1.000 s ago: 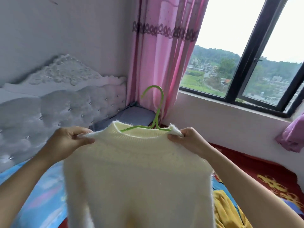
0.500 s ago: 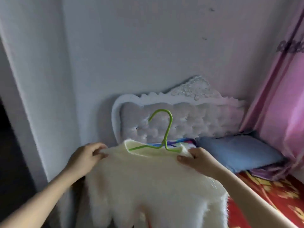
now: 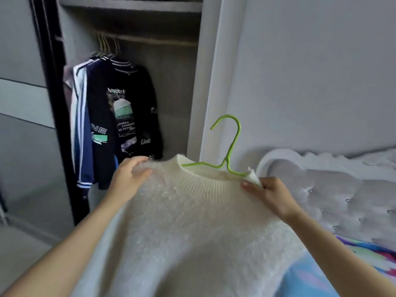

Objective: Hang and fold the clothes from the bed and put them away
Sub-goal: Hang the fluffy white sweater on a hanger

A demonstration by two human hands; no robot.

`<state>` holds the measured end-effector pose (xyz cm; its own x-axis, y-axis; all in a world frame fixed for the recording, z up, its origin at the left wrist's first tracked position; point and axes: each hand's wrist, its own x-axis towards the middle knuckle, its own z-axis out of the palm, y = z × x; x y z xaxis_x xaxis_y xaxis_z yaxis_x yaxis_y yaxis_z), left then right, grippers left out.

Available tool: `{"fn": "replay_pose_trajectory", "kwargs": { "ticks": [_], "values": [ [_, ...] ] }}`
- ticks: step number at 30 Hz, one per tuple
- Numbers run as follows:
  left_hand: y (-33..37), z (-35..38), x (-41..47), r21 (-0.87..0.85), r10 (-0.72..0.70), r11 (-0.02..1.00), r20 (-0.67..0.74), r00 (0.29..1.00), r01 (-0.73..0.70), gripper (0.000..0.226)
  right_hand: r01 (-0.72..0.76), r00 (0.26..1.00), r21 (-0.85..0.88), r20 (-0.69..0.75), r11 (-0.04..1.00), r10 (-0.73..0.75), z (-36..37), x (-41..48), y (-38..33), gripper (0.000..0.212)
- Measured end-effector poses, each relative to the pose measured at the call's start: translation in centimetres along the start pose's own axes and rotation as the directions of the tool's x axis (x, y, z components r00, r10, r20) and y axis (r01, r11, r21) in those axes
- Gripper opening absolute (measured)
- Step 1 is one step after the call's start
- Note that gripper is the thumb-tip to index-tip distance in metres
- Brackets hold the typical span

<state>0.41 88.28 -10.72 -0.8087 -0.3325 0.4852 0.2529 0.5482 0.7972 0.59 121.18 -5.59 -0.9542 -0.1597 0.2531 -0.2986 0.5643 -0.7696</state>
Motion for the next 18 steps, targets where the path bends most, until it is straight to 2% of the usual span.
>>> {"fn": "replay_pose_trajectory", "kwargs": {
  "ticks": [2,3,5,7,9,14,16,18],
  "values": [
    [-2.4,-3.0,1.6,-0.061,-0.083,0.994,0.057,0.995,0.086,0.051,0.003,1.0,0.055,-0.016,0.999,-0.003,2.3,2.3,-1.4,0.034],
    [-3.7,-4.3,2.1,-0.107,-0.134,0.983,0.126,0.983,0.148,0.051,-0.006,1.0,0.086,-0.009,0.996,0.007,3.2,3.4,-1.9,0.031],
    [-7.1,-7.8,3.5,-0.197,-0.205,0.95,0.2,0.958,0.244,0.032,0.005,1.0,0.117,0.009,0.993,-0.006,6.1,6.0,-3.6,0.029],
    [-9.7,-11.1,4.8,-0.288,-0.268,0.906,0.175,0.947,0.309,0.016,0.032,0.999,0.094,0.022,0.995,-0.034,8.3,7.9,-5.0,0.03],
    [-11.5,-14.1,6.1,-0.31,-0.294,0.894,0.142,0.945,0.324,0.01,0.085,0.995,0.029,0.05,0.996,-0.087,10.0,9.5,-6.2,0.034],
    [-13.9,-20.2,10.2,-0.34,-0.289,0.885,0.137,0.947,0.319,0.02,0.202,0.968,-0.084,0.171,0.976,-0.186,14.6,11.9,-8.8,0.043],
    [-14.2,-21.1,11.4,-0.343,-0.243,0.895,0.161,0.957,0.285,0.021,0.232,0.95,-0.149,0.247,0.961,-0.191,15.8,12.3,-9.8,0.047],
    [-14.4,-21.5,12.1,-0.297,-0.182,0.92,0.252,0.95,0.255,0.014,0.234,0.942,-0.158,0.281,0.959,-0.184,17.1,12.5,-10.8,0.047]
  ]
}}
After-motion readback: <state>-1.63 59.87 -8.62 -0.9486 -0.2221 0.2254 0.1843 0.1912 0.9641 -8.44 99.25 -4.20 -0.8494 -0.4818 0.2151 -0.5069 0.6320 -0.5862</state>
